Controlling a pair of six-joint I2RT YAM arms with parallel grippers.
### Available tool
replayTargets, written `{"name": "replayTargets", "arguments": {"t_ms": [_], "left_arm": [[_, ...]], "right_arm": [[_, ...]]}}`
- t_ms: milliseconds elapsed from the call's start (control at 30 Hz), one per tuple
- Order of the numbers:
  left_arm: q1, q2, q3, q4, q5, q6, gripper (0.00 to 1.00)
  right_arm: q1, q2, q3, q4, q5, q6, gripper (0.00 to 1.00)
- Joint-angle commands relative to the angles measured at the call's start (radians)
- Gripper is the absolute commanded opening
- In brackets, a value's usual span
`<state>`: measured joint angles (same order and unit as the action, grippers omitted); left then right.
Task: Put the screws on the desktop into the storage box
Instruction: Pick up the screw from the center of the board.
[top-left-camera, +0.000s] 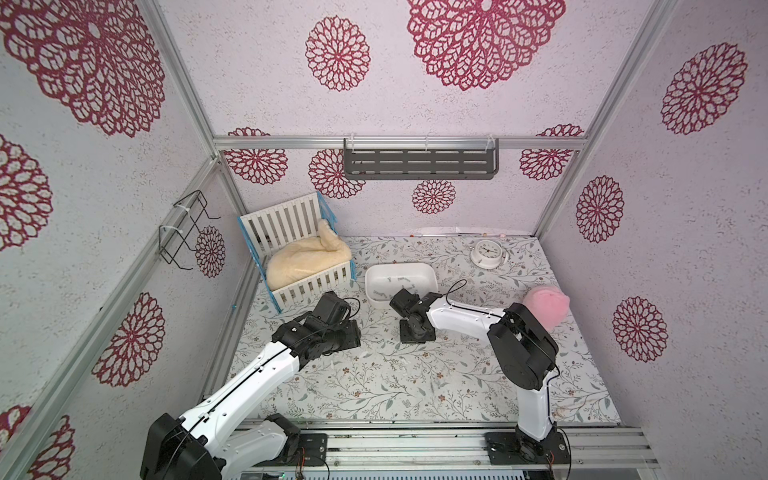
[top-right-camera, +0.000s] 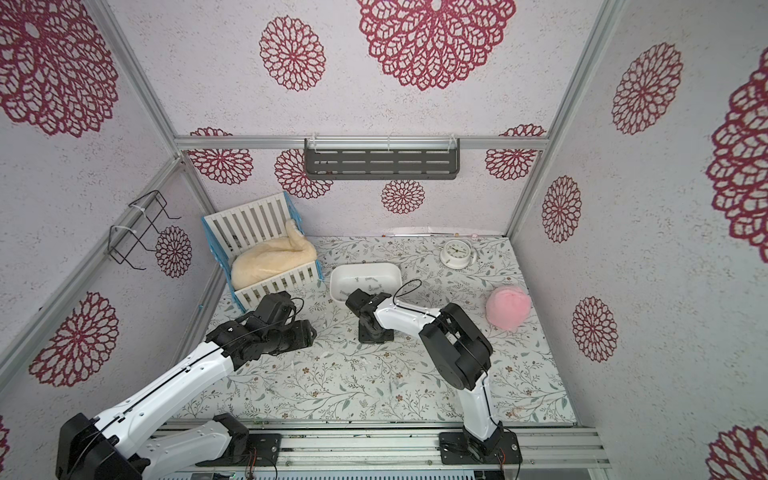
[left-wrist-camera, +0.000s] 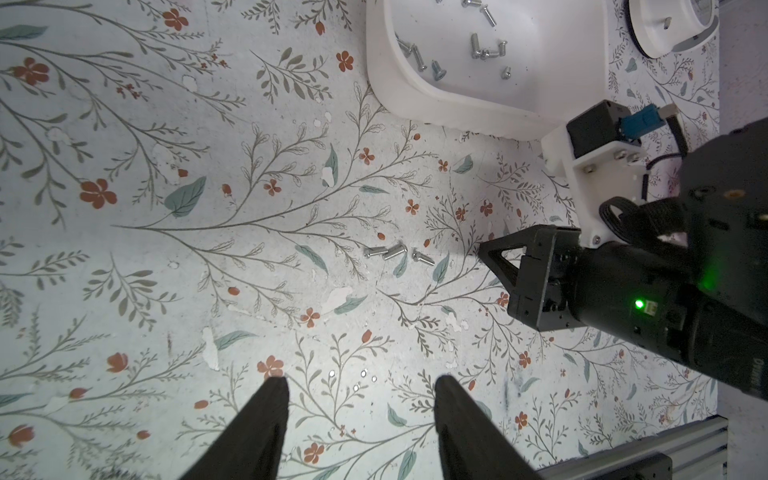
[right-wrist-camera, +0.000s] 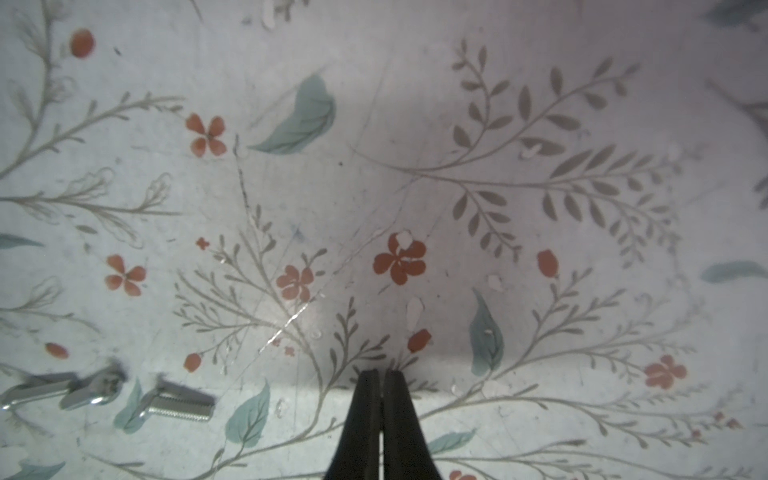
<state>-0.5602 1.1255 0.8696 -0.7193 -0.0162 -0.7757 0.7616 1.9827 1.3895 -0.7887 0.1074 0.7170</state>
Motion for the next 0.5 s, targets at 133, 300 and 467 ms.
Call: {"name": "replayTargets", "arguments": {"t_ms": [133, 300, 467], "left_arm": [[0.002, -0.015, -0.012, 0.007, -0.004, -0.003, 0.62], [0.002, -0.02, -0.012, 0.006, -0.004, -0.001, 0.62], [0.001, -0.045, -0.021, 0.006, -0.008, 0.0, 0.62]], "right_arm": [[-0.002, -0.063, 0.096, -0.054, 0.014, -0.021, 0.0], [-0.005, -0.056, 0.192, -0.094, 0.023, -0.038, 0.0], [-0.023, -0.018, 0.329, -0.141, 0.037, -0.066, 0.0]]}}
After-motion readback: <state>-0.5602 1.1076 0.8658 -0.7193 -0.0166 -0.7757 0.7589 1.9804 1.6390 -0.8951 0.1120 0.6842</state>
